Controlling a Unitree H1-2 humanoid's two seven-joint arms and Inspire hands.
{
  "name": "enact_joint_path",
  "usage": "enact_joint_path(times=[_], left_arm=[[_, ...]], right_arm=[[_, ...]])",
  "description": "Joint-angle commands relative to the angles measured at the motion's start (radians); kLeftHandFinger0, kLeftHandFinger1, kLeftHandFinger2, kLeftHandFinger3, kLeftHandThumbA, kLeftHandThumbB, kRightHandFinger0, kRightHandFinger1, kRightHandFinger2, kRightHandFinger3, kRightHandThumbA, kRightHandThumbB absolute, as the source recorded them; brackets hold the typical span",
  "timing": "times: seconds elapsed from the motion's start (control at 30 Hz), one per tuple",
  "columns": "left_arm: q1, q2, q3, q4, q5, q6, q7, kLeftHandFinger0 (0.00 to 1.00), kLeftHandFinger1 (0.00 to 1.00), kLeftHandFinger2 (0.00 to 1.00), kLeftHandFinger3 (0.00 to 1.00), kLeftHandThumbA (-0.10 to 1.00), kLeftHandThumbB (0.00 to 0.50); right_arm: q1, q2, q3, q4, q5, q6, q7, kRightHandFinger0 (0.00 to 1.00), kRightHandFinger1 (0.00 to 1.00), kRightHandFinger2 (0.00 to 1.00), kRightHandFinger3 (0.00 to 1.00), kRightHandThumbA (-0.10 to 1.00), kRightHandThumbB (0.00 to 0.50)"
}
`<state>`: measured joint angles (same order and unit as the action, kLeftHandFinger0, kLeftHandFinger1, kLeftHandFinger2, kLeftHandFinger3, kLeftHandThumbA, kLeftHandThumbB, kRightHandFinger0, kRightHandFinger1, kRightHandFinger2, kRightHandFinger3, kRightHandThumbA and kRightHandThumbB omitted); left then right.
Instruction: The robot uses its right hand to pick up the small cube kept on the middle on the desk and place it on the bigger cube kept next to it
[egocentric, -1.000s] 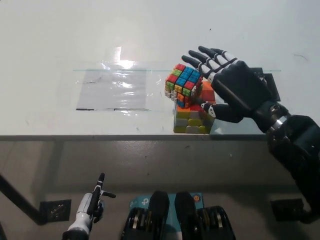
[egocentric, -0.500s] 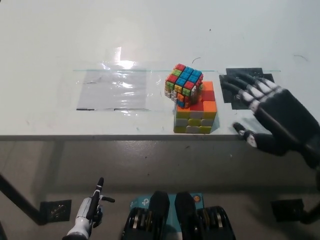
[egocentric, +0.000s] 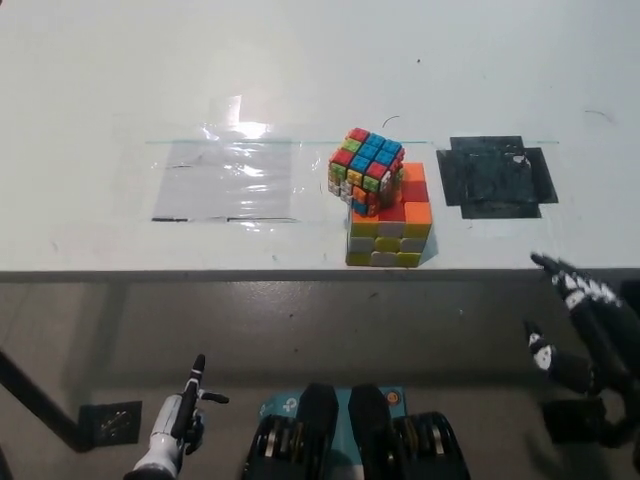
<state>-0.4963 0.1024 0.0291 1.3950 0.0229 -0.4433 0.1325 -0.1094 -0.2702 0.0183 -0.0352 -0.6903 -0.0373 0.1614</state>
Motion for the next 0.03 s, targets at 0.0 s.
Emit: enact_joint_path(times=[0.0], left_arm=[[-0.024, 0.003, 0.003, -0.003, -0.007, -0.027, 0.006, 0.00, 0.00, 0.00, 0.00, 1.00, 0.500]], right_arm=[[-0.001, 0.028, -0.032, 0.044, 0.019, -0.004, -0.147, 0.98, 1.00, 1.00, 1.00, 0.35, 0.188]])
